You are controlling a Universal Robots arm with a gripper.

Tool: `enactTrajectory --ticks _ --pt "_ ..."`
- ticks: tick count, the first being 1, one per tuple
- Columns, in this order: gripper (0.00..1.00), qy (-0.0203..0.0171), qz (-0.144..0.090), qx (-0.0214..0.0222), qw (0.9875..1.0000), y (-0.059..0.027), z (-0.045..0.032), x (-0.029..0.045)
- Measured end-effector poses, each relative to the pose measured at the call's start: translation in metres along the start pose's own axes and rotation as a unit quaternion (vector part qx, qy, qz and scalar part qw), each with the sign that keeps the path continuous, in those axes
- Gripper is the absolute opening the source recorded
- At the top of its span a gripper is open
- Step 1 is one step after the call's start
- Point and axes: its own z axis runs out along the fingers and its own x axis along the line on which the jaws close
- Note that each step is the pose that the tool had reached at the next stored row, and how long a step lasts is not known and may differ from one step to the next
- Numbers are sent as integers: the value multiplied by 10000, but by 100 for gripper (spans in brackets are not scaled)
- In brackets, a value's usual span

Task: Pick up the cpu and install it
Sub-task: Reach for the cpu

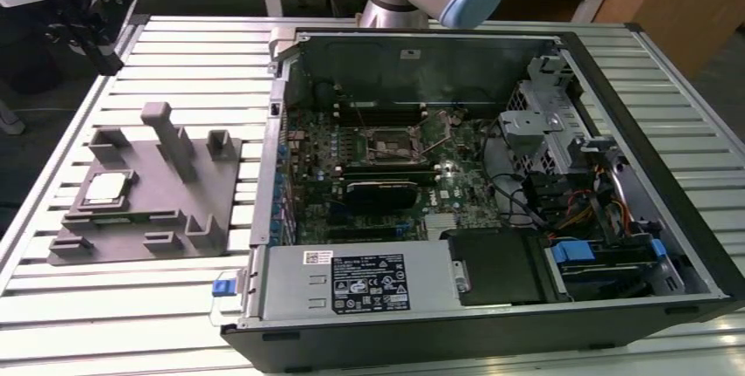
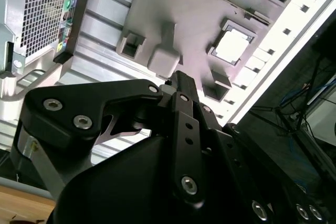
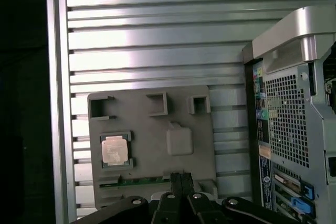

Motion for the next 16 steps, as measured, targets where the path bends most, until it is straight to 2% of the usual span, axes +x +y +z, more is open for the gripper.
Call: enactTrajectory --ticks 5,16 --pt "11 0 0 0 10000 -7 0 90" --pt "11 0 0 0 10000 -18 6 230"
